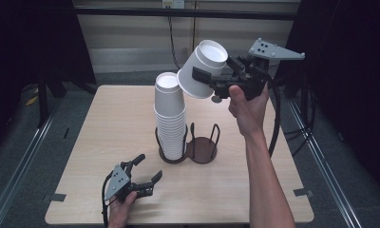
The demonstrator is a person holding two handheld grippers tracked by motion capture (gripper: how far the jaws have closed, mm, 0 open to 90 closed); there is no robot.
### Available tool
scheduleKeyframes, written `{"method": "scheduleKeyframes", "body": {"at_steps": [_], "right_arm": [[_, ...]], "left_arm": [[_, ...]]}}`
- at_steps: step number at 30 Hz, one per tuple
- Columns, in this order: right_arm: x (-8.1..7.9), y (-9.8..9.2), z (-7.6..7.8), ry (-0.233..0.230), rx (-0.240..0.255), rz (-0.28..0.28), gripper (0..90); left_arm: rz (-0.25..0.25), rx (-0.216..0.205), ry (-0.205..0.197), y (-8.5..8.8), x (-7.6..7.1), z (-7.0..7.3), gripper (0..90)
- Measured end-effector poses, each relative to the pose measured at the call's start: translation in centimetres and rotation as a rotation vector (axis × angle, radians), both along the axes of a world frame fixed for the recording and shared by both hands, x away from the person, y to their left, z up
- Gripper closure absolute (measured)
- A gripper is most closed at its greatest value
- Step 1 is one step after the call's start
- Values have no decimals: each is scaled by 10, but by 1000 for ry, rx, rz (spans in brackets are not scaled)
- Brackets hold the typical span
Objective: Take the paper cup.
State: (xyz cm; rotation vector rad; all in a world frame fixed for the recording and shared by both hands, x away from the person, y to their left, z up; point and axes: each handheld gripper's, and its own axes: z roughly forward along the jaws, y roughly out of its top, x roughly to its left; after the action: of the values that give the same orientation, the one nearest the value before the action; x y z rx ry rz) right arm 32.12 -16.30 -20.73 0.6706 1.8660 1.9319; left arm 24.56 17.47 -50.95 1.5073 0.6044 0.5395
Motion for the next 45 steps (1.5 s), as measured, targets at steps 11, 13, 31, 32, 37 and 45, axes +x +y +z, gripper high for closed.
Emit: {"method": "scheduleKeyframes", "body": {"at_steps": [11,13,31,32,37,45], "right_arm": [[-9,-14,-26,36,-28,-10,206],[-11,-15,-32,44,-26,-8,206],[-31,-9,-96,104,-59,40,210],[-32,-9,-99,108,-60,36,210],[-34,-4,-113,129,-100,44,209],[-41,1,-133,148,-100,67,210]], "left_arm": [[-89,-58,30,1,4,7,155],[-94,-47,35,0,4,9,155],[-137,85,60,-11,0,33,191],[-135,78,59,-12,-1,33,191],[-135,72,79,-15,-2,34,224],[-180,65,68,-19,-4,43,220]]}}
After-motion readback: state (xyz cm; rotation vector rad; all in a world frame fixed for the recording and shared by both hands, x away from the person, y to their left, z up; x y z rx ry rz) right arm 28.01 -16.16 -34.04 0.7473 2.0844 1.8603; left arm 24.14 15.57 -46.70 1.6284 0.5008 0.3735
